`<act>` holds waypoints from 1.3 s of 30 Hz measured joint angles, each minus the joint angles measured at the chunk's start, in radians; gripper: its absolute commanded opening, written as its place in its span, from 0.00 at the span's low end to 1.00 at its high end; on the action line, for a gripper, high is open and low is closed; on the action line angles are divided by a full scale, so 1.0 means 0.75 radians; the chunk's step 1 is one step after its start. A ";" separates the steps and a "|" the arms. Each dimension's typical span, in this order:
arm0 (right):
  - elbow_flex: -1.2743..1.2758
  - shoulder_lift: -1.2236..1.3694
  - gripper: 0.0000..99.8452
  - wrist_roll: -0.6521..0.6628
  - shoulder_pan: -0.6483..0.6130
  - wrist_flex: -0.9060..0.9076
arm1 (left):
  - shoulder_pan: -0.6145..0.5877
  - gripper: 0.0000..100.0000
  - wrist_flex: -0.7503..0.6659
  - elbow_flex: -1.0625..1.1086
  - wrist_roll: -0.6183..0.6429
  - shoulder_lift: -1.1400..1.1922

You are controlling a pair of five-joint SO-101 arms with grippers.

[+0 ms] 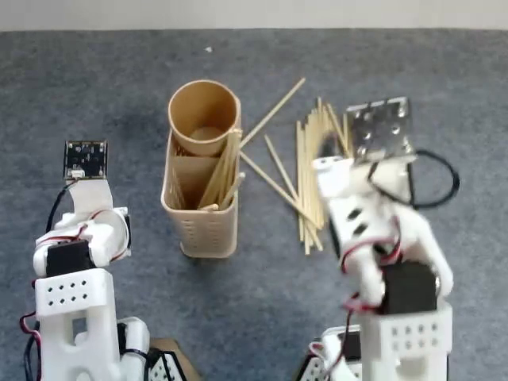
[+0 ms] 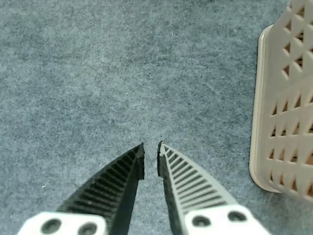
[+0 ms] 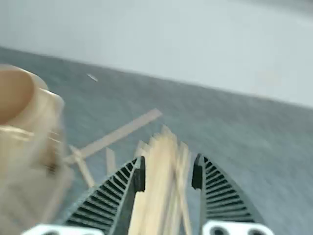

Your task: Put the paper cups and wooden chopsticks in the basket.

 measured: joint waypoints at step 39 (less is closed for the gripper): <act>0.004 1.616 0.01 0.194 0.266 -0.487 | 0.000 0.09 0.000 0.000 0.000 0.000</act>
